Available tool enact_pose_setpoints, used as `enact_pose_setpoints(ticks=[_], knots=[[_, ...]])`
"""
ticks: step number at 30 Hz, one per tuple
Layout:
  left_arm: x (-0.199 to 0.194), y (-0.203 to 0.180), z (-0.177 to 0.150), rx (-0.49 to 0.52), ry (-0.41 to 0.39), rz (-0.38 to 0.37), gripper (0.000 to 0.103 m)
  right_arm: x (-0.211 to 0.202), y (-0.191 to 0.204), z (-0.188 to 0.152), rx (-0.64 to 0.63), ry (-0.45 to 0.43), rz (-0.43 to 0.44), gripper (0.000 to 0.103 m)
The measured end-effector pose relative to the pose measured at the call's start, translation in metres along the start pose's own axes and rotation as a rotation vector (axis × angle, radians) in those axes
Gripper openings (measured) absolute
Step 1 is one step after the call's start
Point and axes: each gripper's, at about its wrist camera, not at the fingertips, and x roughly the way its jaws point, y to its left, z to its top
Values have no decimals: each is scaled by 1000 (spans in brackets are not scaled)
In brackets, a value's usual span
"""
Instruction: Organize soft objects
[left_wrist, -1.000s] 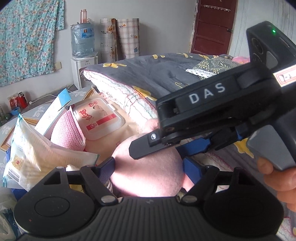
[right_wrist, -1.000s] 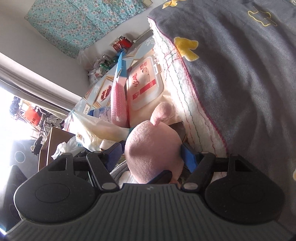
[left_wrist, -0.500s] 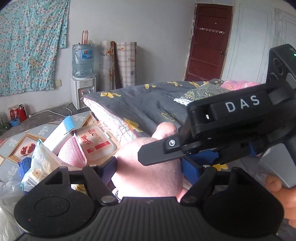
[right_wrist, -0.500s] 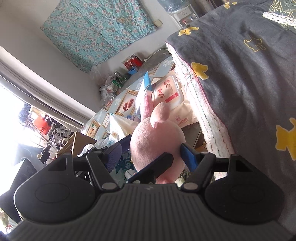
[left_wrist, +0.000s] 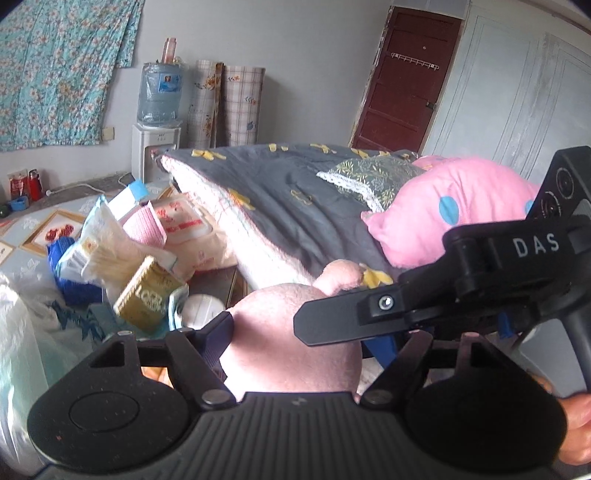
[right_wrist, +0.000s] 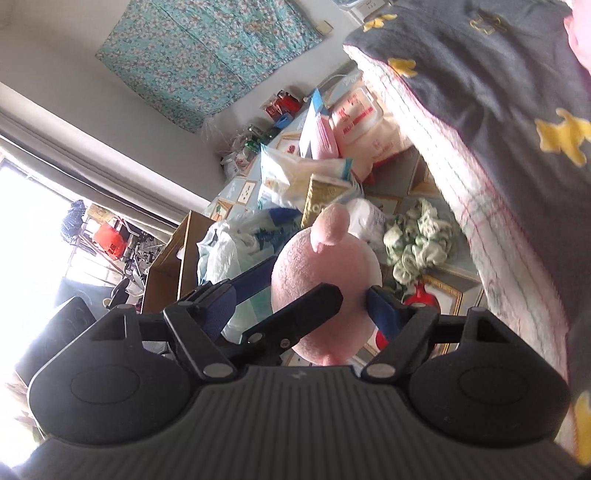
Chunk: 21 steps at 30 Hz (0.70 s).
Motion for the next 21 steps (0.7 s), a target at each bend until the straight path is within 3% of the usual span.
enact_pose_setpoints(ticks=[8, 21], knots=[[12, 38, -50, -150, 132, -47, 77, 27, -19, -29, 104, 36, 45, 79], [1, 62, -60, -167, 113, -15, 77, 69, -11, -26, 117, 50, 84, 79]])
